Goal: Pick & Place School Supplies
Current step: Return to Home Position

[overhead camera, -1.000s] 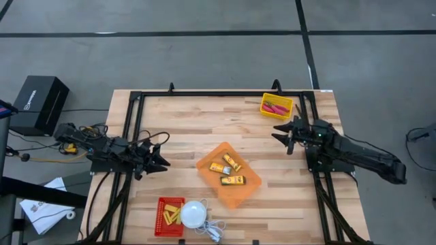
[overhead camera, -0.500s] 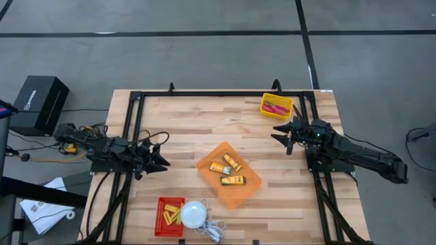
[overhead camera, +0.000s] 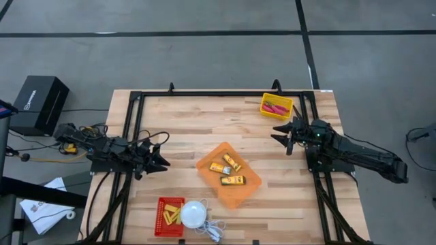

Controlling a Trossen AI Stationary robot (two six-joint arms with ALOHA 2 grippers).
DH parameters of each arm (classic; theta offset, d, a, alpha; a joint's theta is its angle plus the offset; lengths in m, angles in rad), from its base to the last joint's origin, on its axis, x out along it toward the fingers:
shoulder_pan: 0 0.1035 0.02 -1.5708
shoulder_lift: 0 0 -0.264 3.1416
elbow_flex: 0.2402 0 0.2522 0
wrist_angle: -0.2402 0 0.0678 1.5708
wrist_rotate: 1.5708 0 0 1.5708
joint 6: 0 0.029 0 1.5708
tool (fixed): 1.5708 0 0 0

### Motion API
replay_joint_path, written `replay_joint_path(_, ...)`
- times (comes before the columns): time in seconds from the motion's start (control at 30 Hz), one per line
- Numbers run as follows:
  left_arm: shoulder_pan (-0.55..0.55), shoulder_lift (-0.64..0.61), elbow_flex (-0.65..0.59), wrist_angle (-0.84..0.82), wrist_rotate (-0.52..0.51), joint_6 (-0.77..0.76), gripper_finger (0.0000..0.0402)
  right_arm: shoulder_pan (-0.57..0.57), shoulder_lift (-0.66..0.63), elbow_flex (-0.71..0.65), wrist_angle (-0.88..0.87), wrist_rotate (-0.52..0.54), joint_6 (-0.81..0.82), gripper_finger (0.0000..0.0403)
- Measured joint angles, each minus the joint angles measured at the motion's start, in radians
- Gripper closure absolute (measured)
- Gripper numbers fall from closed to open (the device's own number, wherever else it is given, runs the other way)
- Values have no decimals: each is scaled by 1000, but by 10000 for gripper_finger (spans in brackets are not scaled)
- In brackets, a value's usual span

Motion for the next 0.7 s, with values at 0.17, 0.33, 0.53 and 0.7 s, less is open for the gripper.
replay_joint_path(0.17,0,0,0,0,0,0,271,0,2,0,0,0,0,207)
replay_joint_path(0.33,0,0,0,-1,1,0,271,0,45,0,0,0,0,211)
replay_joint_path(0.53,0,0,0,0,1,0,271,0,87,0,0,0,0,209)
replay_joint_path(0.7,0,0,0,7,1,0,271,0,92,0,0,0,0,206)
